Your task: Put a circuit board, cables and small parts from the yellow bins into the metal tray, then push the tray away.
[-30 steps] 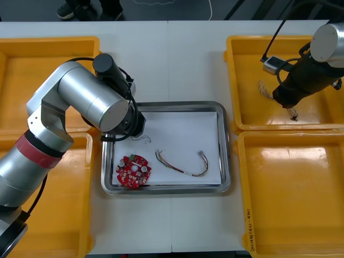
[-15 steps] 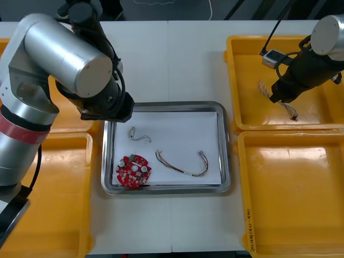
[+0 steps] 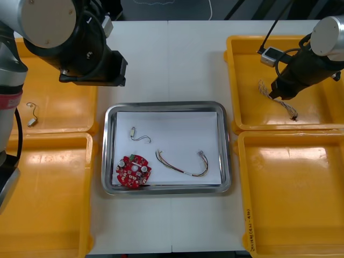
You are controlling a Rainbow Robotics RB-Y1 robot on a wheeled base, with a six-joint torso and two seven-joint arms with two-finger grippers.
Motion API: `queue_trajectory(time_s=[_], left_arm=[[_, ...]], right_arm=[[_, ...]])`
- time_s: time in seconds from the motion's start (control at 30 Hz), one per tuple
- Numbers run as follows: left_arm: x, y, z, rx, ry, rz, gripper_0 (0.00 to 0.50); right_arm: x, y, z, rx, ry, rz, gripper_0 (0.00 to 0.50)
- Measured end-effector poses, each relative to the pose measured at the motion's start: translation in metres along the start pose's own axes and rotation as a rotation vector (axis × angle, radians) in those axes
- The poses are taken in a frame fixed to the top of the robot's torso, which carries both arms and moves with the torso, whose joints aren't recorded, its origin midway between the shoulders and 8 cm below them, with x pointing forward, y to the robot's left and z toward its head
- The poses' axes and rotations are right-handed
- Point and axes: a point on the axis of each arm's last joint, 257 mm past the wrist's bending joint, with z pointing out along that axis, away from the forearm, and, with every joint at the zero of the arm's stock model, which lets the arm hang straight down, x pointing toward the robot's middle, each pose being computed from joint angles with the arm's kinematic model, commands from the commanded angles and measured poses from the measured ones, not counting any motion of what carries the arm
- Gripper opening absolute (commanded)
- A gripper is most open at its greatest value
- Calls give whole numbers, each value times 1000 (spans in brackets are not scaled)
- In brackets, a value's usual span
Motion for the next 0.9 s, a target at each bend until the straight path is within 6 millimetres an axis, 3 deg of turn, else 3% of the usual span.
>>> queue_trajectory(time_s=[0.23, 0.5, 0.9], left_arm=[[-12, 26, -23, -21, -11, 3, 500], [-29, 72, -38, -38, 17, -118, 500], [-6, 153, -21, -108, 157, -334, 500]], right_arm=[[-1, 2, 9, 21, -5, -24, 500], [10, 9, 20, 12, 17, -34, 500], [16, 14, 31, 17, 22, -44, 500]])
